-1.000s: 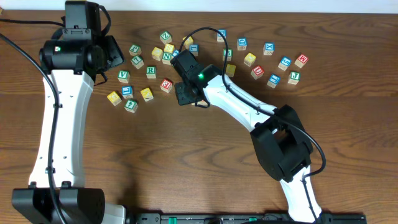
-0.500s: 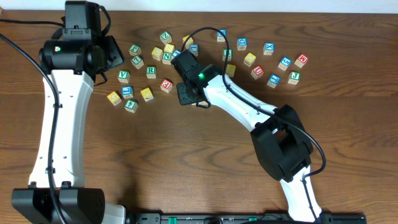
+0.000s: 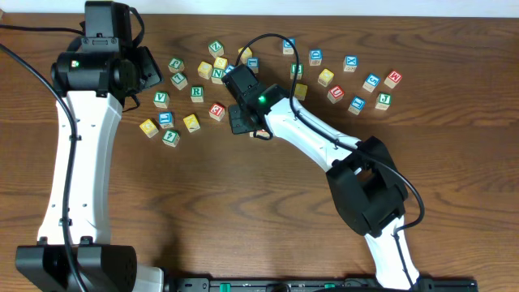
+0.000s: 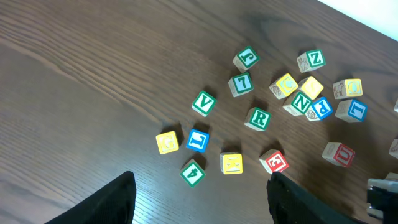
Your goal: Spell out AI2
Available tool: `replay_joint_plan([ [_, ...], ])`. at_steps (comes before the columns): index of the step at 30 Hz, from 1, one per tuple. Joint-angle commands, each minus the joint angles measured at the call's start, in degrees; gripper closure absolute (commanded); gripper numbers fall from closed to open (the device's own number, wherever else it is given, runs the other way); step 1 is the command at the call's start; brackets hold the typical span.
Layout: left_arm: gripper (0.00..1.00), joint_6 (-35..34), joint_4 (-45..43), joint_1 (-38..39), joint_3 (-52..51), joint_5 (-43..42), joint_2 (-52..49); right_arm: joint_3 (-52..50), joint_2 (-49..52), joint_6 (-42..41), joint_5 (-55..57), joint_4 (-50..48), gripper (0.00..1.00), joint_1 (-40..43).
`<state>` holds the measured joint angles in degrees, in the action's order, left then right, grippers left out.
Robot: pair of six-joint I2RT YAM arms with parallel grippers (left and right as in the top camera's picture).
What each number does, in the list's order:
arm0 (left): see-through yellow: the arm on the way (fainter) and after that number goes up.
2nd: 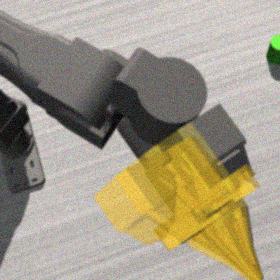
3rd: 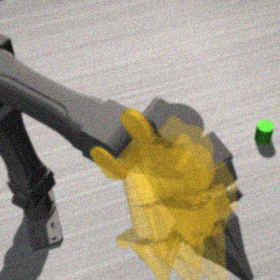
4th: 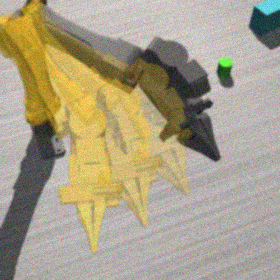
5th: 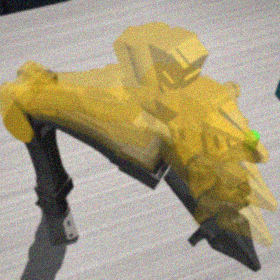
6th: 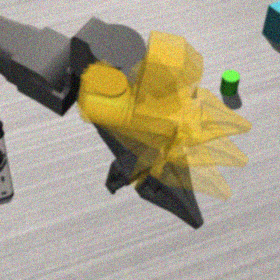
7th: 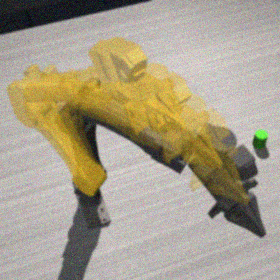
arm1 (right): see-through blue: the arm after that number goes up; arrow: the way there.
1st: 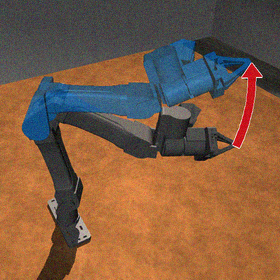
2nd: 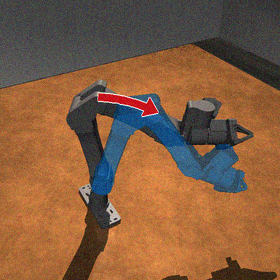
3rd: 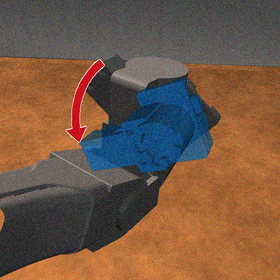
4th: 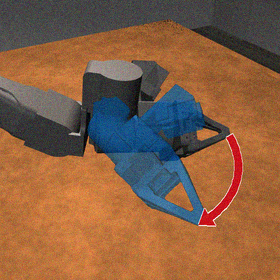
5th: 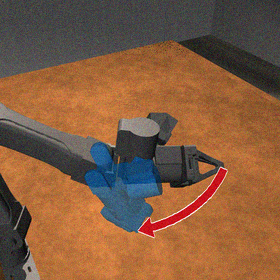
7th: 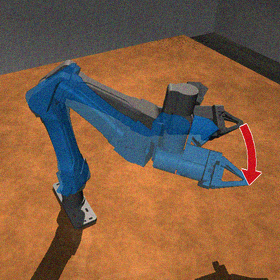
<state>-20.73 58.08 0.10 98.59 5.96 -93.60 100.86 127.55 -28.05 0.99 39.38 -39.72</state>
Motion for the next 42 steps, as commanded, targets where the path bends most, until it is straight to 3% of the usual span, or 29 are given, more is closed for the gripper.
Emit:
replay_joint_plan([
  [1,0.33,0.7,0.3,0.0,-0.5,0.1,-0.3,0.4,2.2,-0.7,-0.8,-0.1,0.98,-0.2],
  [42,0.33,0.5,0.8,0.0,-0.5,0.1,-0.3,0.4,2.2,-6.2,0.4,3.0,0.99,2.8],
])
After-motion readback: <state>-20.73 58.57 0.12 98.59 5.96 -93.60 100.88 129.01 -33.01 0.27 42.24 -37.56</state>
